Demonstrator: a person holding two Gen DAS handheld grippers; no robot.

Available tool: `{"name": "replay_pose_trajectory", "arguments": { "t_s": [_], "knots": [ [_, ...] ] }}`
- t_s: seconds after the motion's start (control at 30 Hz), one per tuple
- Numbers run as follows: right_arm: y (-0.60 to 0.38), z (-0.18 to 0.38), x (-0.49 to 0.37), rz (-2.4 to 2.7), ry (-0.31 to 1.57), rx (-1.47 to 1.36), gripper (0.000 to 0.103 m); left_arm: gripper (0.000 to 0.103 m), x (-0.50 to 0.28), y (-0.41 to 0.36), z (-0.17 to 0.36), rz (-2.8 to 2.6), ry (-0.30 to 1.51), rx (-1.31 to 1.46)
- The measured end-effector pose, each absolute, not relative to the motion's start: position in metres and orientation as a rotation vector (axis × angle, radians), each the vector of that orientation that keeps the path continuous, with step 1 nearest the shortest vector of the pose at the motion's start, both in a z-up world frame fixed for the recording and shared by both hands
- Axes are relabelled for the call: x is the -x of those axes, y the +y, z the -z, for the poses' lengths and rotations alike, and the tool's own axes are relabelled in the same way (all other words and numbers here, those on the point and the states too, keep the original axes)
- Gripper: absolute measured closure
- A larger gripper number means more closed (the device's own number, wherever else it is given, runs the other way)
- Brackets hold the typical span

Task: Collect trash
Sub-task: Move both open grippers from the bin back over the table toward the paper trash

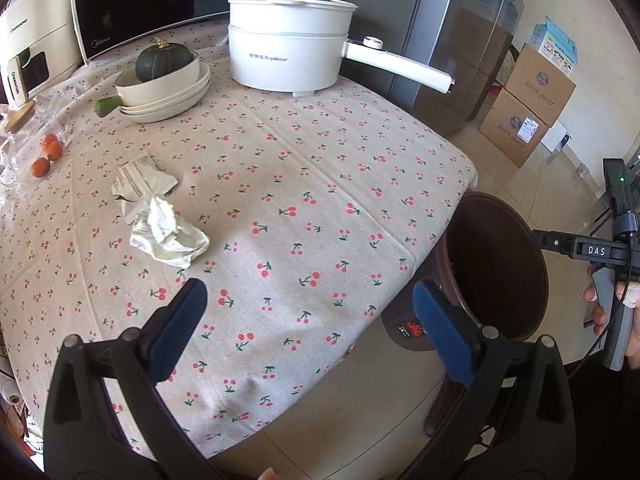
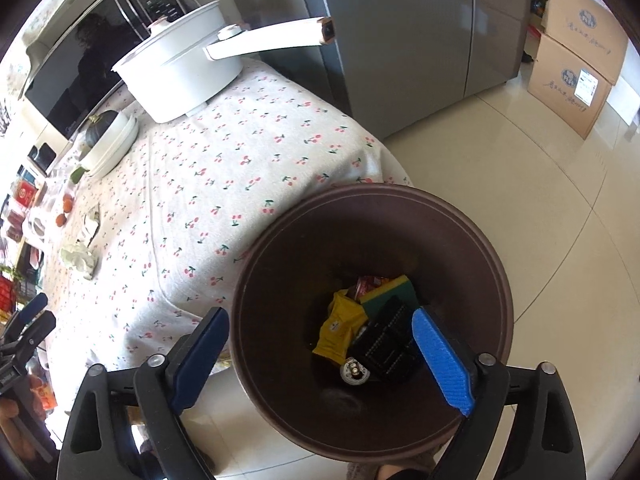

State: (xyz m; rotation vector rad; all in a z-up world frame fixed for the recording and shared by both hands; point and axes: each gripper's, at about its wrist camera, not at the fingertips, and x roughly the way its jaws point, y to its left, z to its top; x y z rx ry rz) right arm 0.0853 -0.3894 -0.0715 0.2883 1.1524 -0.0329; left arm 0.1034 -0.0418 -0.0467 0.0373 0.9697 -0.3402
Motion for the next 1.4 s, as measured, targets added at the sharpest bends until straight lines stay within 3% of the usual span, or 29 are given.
{"name": "replay_pose_trajectory", "arguments": {
  "t_s": [0.73, 1.4],
  "knots": [
    [-0.209, 0.057, -0.148, -0.211, 1.143, -0.078, 0.0, 0.001, -0.096, 0.094, 0.052, 0.085, 1.005, 0.125],
    [-0.04, 0.101, -0.19, -0.417, 1.115, 0.079, 0.0, 0.001, -0.085, 0.174, 0.065, -0.07, 1.034, 0.157]
  ]
}}
